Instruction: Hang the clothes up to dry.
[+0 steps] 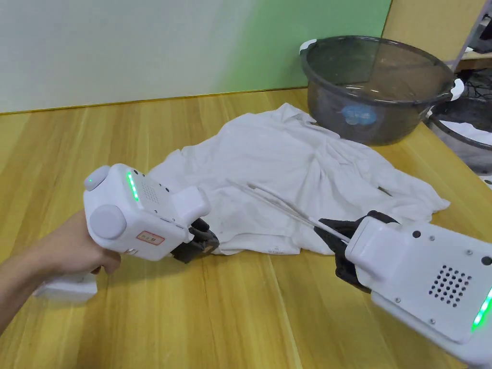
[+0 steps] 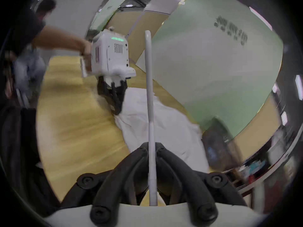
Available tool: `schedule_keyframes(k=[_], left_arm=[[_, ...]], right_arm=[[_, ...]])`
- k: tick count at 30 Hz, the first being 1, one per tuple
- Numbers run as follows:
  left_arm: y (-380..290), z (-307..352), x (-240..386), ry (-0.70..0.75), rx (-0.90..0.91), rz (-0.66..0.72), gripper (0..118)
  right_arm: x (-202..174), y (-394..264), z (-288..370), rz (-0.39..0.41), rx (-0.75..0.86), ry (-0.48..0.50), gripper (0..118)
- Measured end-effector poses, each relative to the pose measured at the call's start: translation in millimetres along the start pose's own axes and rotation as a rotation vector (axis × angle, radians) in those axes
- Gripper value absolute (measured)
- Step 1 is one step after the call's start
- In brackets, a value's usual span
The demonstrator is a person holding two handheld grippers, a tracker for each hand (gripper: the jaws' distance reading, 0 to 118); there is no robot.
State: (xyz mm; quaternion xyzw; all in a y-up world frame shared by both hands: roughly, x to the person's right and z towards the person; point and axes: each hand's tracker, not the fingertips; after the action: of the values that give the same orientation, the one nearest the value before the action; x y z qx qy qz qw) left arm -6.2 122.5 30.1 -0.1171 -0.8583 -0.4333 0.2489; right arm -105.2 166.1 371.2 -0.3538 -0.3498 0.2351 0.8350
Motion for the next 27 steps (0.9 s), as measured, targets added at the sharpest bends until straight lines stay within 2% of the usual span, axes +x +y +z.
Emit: schedule_keyframes(k=[1, 2, 4, 6, 8, 9, 10, 11, 13, 14, 15, 17, 18, 19, 20, 22, 25, 27], left_arm=[[0, 1, 1, 0.022, 0.011, -0.002, 4], [1, 2, 1, 0.016, 0.003, 0.0, 4], [0, 3, 0, 0.03, -0.004, -0.006, 4], [-3, 3, -5, 0.032, -0.006, -0.001, 4], [-4, 3, -5, 0.037, -0.013, 0.001, 4], [-3, 1, -3, 0.06, -0.014, -0.005, 4], [-3, 1, -3, 0.05, -0.016, -0.003, 4], [-4, 1, -3, 0.048, -0.016, -0.003, 4], [-4, 1, -1, 0.052, -0.021, 0.005, 4], [-5, 0, 0, 0.068, -0.021, 0.003, 4], [-5, 0, 0, 0.068, -0.021, 0.004, 4], [-4, 1, 1, 0.081, -0.019, 0.012, 4], [-4, 1, 2, 0.078, -0.019, 0.013, 4], [-4, 2, 2, 0.074, -0.017, 0.009, 4], [-4, 2, 1, 0.084, -0.016, 0.013, 4], [-5, 0, 1, 0.088, -0.015, 0.018, 4], [-5, -3, 0, 0.098, -0.02, 0.027, 4], [-5, -4, -1, 0.088, -0.025, 0.024, 4]], right_arm=[[-8, -2, 3, 0.107, 0.042, -0.065, 6], [-13, -6, 6, 0.161, 0.096, -0.123, 6], [-17, -10, 12, 0.243, 0.135, -0.139, 6], [-21, -19, 16, 0.342, 0.16, -0.101, 6], [-24, -28, 18, 0.38, 0.154, -0.049, 6], [-27, -36, 19, 0.437, 0.182, -0.074, 6], [-25, -36, 22, 0.486, 0.187, -0.014, 6], [-26, -42, 23, 0.529, 0.199, -0.041, 6], [-25, -47, 25, 0.591, 0.199, 0.022, 6], [-23, -53, 27, 0.616, 0.259, -0.009, 6], [-18, -52, 28, 0.621, 0.257, 0.04, 6], [-15, -56, 31, 0.648, 0.303, -0.012, 6], [-11, -56, 32, 0.653, 0.299, 0.012, 6], [-10, -61, 35, 0.686, 0.333, -0.033, 6], [-10, -60, 37, 0.697, 0.336, -0.022, 6], [-8, -61, 41, 0.657, 0.331, -0.007, 6], [-15, -66, 43, 0.69, 0.327, 0.002, 6], [-18, -73, 45, 0.684, 0.316, 0.026, 6]])
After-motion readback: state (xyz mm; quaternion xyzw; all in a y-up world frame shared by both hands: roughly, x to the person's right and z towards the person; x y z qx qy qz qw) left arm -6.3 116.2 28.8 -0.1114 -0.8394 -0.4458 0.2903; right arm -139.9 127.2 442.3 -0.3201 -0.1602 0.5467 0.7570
